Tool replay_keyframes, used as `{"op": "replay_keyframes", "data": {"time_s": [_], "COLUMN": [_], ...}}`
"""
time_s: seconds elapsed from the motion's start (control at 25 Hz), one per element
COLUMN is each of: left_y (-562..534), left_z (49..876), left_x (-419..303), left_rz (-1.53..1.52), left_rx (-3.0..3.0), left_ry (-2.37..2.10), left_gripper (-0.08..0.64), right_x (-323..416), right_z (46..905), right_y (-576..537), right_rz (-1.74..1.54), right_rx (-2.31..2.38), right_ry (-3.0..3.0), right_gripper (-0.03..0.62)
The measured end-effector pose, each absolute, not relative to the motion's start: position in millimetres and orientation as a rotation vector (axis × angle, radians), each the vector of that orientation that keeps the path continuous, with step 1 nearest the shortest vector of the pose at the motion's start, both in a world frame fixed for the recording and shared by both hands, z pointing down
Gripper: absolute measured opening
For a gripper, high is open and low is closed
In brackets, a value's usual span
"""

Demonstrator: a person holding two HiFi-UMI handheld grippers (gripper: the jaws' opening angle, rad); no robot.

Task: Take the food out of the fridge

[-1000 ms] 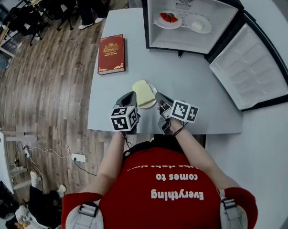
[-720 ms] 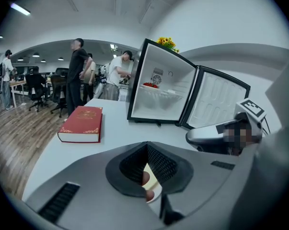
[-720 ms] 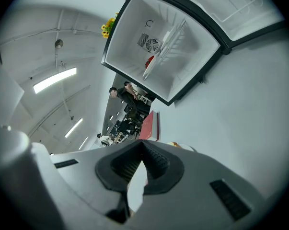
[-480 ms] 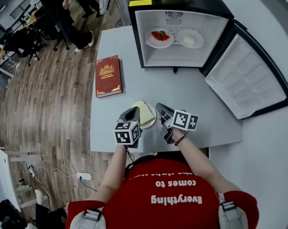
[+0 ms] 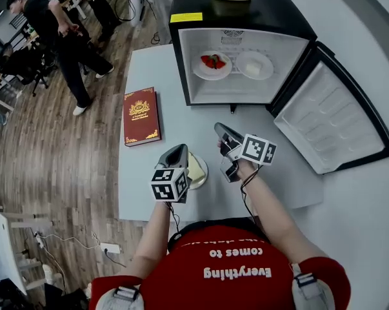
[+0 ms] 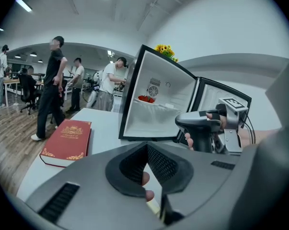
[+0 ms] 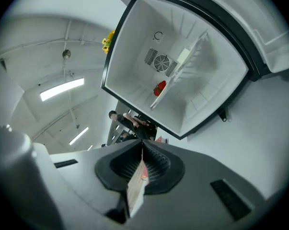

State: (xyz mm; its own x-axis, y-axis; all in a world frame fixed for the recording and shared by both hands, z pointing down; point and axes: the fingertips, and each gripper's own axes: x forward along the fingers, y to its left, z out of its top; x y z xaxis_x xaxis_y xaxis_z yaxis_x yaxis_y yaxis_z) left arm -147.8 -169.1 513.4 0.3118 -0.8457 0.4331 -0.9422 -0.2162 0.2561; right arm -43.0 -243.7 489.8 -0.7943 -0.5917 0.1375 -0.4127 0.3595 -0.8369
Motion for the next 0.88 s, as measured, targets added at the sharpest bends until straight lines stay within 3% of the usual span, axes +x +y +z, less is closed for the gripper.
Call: {"op": "replay_keyframes", "data": {"time_s": [0.48, 0.64, 0.88], "left_y": [-209.5, -217.1, -216.9], "left_z": [510.5, 514.2, 525.4], "left_x": [-112.4, -102.5, -100.7], "left_rz": [0.236, 0.252, 0.280], "left_rx": [2.170, 2.186, 2.166], "left_ry": [-1.501, -1.472, -1.442], "left_gripper": [0.002, 0.002, 0.002], "right_x": [-37.4, -37.8, -40.2], "right_z": [469.8, 480.7, 491.3], "right_y": [-329.3, -354.1, -398.6], "right_rz": [-1.538, -1.670, -1.730], "right_rx": [-0.851, -0.783, -0.787], "right_ry": [2.215, 2.045, 1.921], "right_gripper": [0.017, 0.121, 0.143]}}
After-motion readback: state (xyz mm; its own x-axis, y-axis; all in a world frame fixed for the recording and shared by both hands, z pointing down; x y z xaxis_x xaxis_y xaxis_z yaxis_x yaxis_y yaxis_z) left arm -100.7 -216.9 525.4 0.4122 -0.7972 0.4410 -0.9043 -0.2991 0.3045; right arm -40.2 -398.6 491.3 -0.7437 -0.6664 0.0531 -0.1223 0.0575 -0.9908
